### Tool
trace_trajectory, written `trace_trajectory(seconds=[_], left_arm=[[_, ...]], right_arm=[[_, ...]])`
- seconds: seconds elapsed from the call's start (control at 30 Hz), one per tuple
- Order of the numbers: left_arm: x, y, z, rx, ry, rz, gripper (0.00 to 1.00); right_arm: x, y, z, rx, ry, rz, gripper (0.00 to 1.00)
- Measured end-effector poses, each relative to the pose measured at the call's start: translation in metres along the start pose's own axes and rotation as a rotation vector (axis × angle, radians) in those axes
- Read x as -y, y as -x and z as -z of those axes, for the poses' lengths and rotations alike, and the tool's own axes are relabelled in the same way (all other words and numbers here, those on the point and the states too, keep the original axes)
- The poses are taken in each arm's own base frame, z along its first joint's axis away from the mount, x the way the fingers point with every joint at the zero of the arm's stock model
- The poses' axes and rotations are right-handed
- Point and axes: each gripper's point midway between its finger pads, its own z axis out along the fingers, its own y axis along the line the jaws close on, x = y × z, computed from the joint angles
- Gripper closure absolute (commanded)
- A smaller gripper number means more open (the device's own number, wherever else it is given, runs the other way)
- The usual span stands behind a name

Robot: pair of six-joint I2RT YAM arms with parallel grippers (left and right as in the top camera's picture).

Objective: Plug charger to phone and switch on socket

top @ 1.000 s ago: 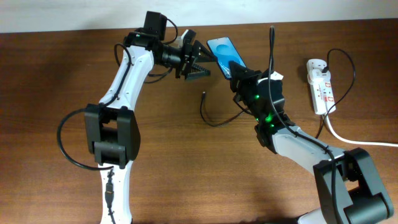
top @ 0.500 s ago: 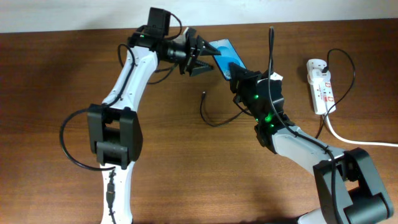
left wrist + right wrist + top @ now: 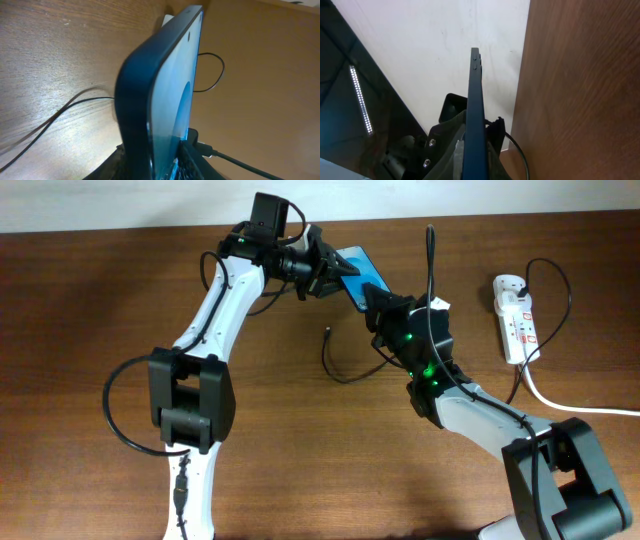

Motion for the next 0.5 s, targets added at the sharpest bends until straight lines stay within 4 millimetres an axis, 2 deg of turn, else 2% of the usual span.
trace_trajectory(seconds=[0.3,0.33,0.4,0.5], left_arm=[[-0.0007,0.0036,0.0000,0.019,0.007,0.066,0.73],[-0.0006,0.0040,0.0001,0.021,0.007,0.072,0.77],[-0.0005,0.0044,-0.0002,0.024,0.008,0.081,0.97],[0.0044,0.0041,-0.0011,0.019,-0.009,0.055,1.00]], right_arm=[[0.0015,-0.0002,0.0000,-0.002,-0.006,-0.026,0.96],[0.0014,-0.0004,0.0000,-0.002,-0.006,-0.034,0.96],[0.0019,-0.0008,0.0000,-0.005,-0.008,-0.057,0.96],[-0.0002,0.0012,-0.0001,0.001,0.000,-0.181,0.96]])
